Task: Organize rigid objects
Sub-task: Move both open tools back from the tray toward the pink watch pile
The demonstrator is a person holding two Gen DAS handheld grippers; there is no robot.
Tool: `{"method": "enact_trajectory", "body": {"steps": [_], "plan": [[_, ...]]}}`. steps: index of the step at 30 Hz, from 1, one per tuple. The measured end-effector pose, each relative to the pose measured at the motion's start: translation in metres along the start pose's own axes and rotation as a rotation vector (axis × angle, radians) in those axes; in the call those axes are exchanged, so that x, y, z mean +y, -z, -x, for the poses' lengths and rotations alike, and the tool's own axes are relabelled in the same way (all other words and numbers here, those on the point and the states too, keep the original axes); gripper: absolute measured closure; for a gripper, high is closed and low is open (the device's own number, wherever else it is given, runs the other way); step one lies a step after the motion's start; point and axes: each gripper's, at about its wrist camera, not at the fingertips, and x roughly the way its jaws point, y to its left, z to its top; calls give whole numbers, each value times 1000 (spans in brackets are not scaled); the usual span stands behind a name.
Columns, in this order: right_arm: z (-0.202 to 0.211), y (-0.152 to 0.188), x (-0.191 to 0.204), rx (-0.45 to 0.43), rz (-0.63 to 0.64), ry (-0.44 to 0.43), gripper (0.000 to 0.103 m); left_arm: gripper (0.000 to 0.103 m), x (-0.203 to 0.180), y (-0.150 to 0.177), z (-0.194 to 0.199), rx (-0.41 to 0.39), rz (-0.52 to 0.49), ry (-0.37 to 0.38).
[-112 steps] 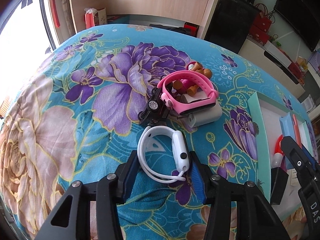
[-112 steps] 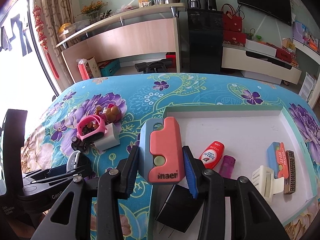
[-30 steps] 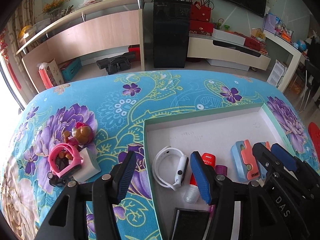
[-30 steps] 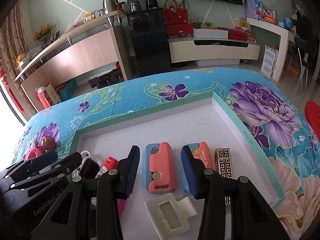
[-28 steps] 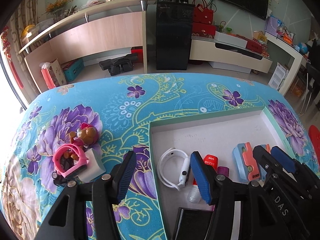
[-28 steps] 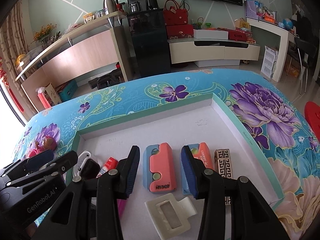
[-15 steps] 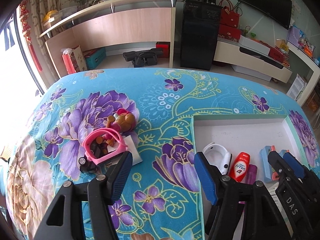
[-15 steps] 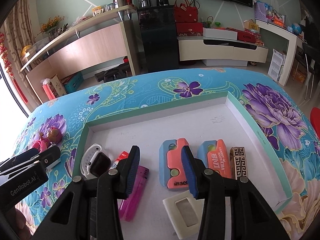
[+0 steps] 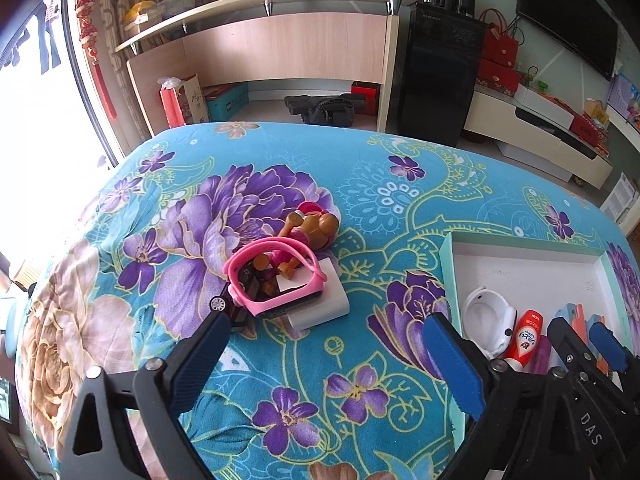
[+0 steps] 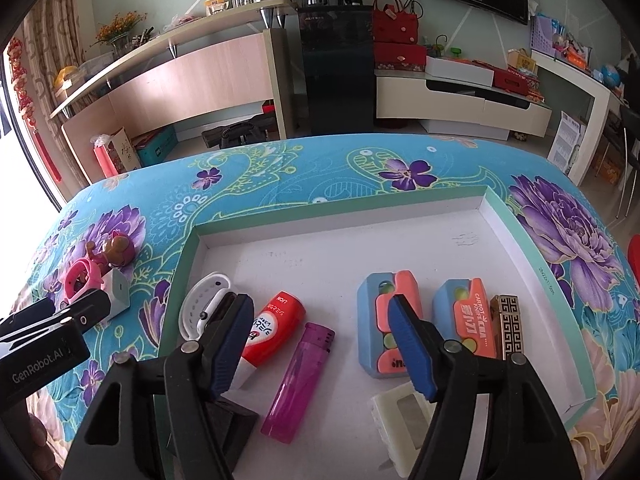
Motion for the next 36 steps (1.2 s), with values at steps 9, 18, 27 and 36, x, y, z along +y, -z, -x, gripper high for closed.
{"method": "enact_trajectory", "body": {"steps": [9, 18, 27, 36], "plan": [[-4, 2, 8, 10, 9, -3, 31, 0, 20, -1, -3, 1, 46, -33], [-2, 1, 14, -4, 8, -19, 9, 0, 44, -1, 0, -1, 98, -59], [1, 1, 33, -16, 22, -71, 9, 0, 75, 0, 6, -14, 158, -106], [-3, 7, 72, -8, 75, -145, 9, 0, 104, 3, 10, -20, 205, -159]]}}
